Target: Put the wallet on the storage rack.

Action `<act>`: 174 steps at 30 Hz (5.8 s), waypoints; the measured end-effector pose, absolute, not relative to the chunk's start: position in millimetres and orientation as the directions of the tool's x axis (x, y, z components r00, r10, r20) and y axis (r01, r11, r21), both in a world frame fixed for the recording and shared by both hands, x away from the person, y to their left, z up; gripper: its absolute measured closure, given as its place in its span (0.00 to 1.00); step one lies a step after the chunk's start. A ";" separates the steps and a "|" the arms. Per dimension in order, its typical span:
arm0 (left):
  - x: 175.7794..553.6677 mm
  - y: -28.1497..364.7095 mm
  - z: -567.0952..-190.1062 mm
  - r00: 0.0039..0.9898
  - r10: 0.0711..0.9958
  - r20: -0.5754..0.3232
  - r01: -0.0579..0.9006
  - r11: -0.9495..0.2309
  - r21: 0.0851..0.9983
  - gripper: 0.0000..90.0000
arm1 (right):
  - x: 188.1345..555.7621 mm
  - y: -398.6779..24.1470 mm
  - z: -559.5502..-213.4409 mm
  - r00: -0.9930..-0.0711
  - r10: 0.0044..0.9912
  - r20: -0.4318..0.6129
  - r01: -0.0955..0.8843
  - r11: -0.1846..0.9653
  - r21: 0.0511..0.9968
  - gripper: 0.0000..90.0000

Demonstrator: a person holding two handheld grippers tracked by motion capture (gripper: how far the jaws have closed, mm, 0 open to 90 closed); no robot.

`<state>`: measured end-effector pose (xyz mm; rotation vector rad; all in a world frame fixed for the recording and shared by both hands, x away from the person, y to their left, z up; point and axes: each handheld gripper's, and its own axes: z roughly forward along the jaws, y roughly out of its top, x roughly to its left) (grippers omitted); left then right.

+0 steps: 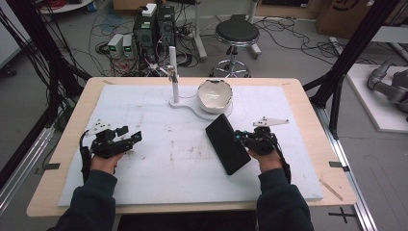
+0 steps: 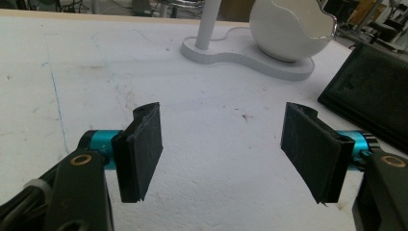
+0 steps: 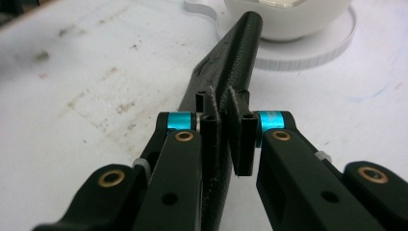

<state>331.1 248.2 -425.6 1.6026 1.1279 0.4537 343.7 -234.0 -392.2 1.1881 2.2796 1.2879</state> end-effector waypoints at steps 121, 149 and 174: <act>331.4 251.0 -427.3 0.487 0.829 -0.275 0.435 0.042 0.899 0.35 | 312.7 -218.8 -399.3 -0.720 0.693 0.024 0.344 0.327 0.880 0.82; 331.9 252.4 -426.8 0.492 0.826 -0.275 0.428 0.045 0.903 0.35 | 423.9 -215.3 -303.9 -0.677 0.705 -0.211 0.333 0.549 0.767 0.81; 334.2 253.1 -428.6 0.495 0.817 -0.296 0.434 0.063 0.899 0.36 | 487.9 -156.2 -308.6 -0.757 0.562 -0.334 0.275 0.737 0.618 0.77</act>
